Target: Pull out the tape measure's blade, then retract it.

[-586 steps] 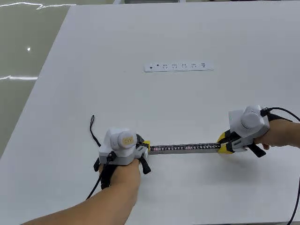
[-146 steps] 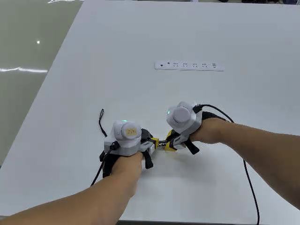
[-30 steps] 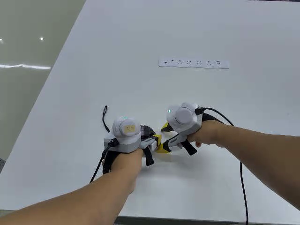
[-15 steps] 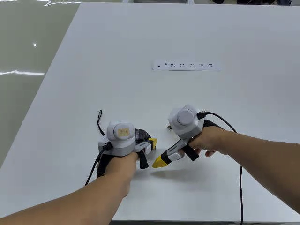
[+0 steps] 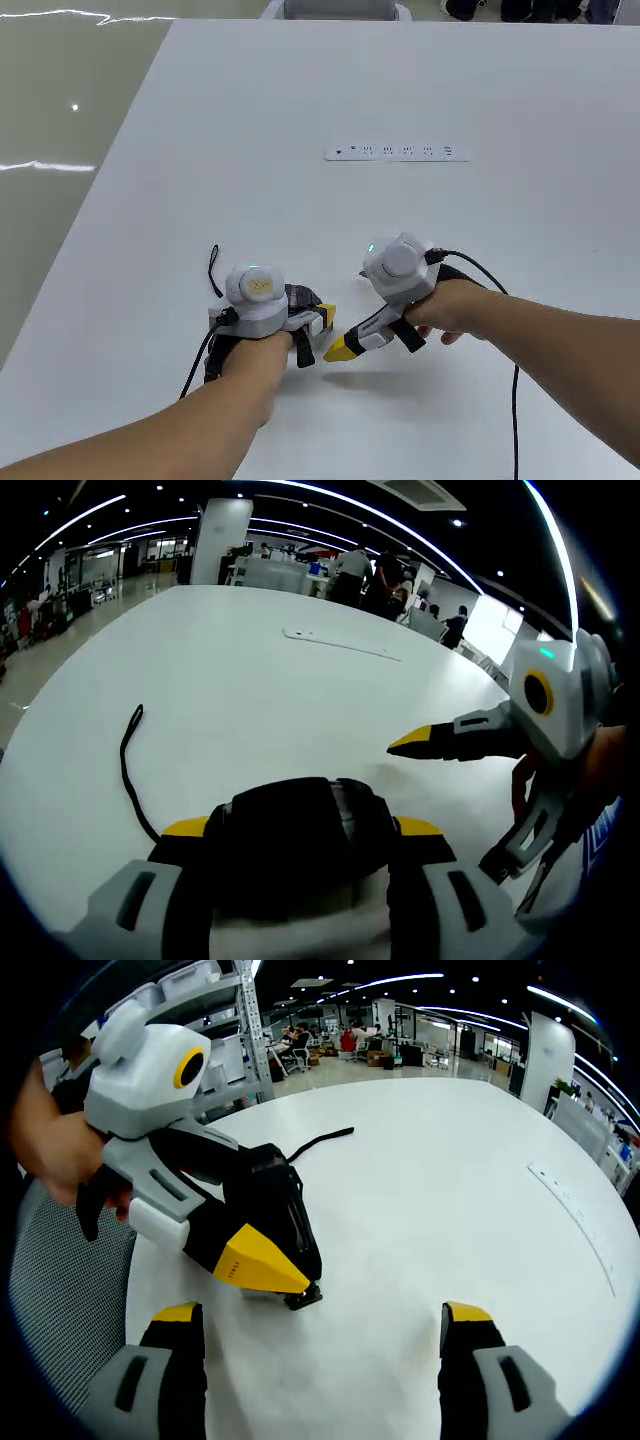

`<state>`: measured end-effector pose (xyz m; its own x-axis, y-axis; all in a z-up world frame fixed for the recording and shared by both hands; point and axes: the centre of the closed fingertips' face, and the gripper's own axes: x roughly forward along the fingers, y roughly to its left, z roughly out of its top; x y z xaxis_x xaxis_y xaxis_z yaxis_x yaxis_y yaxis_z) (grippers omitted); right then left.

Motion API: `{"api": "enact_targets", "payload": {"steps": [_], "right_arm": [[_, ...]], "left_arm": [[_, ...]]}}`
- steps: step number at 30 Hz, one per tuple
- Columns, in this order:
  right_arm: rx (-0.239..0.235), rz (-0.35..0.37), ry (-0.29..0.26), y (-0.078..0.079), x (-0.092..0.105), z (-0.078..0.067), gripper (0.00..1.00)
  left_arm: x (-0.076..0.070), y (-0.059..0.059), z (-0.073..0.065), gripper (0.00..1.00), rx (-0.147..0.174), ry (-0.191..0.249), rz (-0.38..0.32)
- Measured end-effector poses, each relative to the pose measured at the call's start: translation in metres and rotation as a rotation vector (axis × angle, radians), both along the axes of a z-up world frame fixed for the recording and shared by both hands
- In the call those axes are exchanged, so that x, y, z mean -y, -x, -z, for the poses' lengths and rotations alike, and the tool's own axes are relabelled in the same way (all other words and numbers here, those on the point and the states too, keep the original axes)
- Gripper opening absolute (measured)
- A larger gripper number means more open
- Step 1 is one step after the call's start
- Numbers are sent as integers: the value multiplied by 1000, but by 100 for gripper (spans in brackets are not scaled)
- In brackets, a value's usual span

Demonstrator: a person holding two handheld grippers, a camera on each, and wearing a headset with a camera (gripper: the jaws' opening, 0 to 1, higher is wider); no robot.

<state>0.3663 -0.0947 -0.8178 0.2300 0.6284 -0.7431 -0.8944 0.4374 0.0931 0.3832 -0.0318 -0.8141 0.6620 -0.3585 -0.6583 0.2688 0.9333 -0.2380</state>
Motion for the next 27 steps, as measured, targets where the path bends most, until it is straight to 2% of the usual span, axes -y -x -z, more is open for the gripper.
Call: {"api": "enact_targets", "payload": {"steps": [2,5,7,8,9,10,11,13,14,16,18,19,21,25,27], "right_arm": [[-9,21,-13,1,3,-1,100],[11,49,-14,0,10,-5,100],[24,98,-32,-3,16,-9,100],[26,125,-43,-4,20,-11,100],[20,159,-62,-4,24,-12,100],[22,172,-66,-3,28,-13,100],[27,187,-63,-2,35,-13,100],[32,196,-67,2,42,-13,100],[33,205,-73,5,46,-14,100],[37,223,-82,9,54,-16,100],[44,250,-93,11,61,-18,100],[45,265,-99,13,64,-19,100],[53,293,-106,15,73,-21,100],[60,351,-127,20,90,-23,100],[82,373,-129,24,99,-26,100]], "left_arm": [[0,-1,0,67,-1,1,-7],[0,1,1,68,-7,1,19],[-1,4,1,67,-7,-44,91],[-1,1,-3,67,28,-56,112],[1,-3,-13,66,87,-58,146],[2,-4,-18,67,100,-45,157],[0,-8,-28,69,144,-35,175],[-8,-13,-38,81,193,-57,196],[-14,-12,-42,86,183,-40,197],[-26,-14,-48,93,183,4,195],[-40,-15,-49,97,175,3,198],[-42,-13,-50,99,164,25,207],[-47,-6,-53,99,146,65,232],[-56,7,-59,99,152,90,254],[-62,14,-61,99,158,91,260]]}}
